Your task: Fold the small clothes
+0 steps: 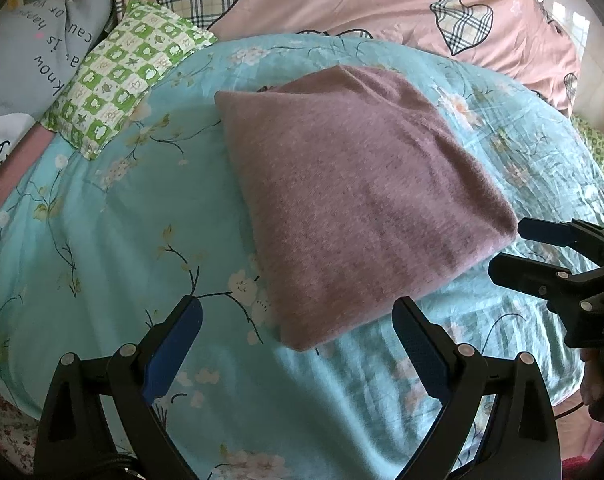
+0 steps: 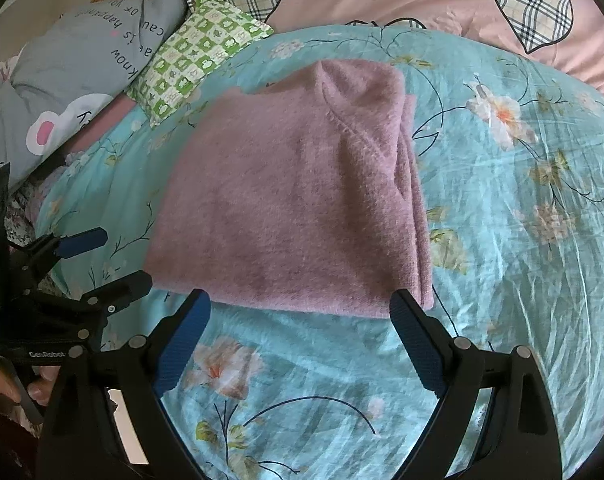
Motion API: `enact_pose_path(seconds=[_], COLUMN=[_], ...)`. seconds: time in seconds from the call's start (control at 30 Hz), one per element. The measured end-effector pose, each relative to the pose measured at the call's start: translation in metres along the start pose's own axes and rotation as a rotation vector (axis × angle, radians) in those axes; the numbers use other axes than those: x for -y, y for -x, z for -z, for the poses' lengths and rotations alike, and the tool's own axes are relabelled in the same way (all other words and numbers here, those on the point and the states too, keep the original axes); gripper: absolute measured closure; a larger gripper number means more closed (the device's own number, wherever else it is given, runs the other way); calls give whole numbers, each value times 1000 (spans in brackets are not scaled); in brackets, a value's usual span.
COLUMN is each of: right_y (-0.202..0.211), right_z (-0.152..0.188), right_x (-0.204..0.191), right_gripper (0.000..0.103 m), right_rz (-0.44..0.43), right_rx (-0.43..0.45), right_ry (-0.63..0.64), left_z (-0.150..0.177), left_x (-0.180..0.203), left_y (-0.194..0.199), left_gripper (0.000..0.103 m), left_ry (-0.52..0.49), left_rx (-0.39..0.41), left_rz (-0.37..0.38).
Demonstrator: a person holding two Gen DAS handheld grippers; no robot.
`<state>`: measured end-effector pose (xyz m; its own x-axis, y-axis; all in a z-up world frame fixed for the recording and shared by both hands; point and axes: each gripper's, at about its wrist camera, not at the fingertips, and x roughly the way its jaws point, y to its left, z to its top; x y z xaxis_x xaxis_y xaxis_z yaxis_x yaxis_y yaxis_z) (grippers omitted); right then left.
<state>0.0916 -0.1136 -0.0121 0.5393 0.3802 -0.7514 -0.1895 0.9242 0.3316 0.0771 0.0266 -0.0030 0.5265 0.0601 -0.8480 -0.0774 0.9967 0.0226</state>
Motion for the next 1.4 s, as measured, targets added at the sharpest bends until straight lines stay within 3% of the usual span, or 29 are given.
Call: enact_pose_path(seconds=[1.4], right_y=[7], right_z=[-5], right_x=[1], right_gripper=[12], right_rz=[-3], right_rx=[13], right_ry=[-12], left_z=[-2], left_x=[1], left_y=[0], left_gripper=[7], left_ry=[-3], left_rx=[-7], left_rz=[10])
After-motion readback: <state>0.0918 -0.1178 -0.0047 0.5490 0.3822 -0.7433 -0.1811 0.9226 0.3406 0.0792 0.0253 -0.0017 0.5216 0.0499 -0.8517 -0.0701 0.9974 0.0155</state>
